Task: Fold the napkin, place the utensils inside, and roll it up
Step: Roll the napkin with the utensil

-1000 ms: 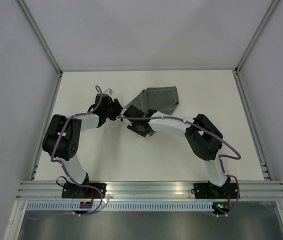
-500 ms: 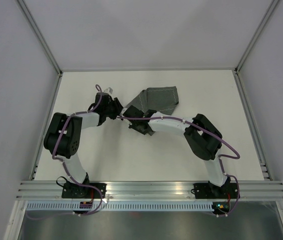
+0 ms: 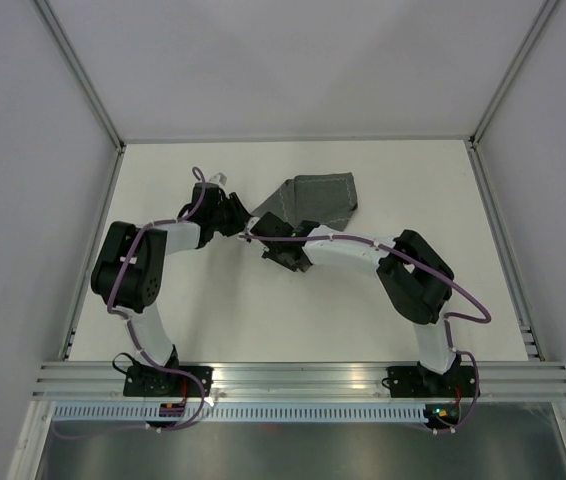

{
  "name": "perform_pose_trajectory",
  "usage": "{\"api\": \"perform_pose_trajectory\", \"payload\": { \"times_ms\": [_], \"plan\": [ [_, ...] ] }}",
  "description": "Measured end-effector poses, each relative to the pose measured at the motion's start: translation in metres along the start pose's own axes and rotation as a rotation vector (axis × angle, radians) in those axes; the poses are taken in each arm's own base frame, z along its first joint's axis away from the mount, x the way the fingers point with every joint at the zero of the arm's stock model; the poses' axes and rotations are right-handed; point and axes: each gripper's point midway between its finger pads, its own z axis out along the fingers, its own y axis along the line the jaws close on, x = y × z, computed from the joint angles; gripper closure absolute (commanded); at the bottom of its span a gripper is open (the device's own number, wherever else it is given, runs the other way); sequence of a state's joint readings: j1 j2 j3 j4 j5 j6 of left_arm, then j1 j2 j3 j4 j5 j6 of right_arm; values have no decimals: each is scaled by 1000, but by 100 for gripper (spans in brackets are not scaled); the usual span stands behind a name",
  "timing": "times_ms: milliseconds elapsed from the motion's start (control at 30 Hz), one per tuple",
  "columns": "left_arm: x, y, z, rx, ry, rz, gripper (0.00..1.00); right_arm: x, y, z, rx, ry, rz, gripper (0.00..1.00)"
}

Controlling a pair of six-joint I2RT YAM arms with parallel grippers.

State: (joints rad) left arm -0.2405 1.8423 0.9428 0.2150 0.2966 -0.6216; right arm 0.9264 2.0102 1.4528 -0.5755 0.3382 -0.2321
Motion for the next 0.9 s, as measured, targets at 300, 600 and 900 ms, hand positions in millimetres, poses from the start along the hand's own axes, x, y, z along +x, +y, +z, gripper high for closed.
{"api": "perform_pose_trajectory", "payload": {
  "times_ms": [300, 600, 900],
  "plan": [
    [-7, -1, 4, 1, -6, -4, 58, 7, -1, -8, -1, 4, 1, 94],
    [-3, 3, 6, -11, 10, -12, 59, 27, 6, -2, -12, 53, -11, 93],
    [-3, 3, 6, -10, 9, -11, 53, 28, 8, -3, -20, 59, -1, 80]
  ]
}}
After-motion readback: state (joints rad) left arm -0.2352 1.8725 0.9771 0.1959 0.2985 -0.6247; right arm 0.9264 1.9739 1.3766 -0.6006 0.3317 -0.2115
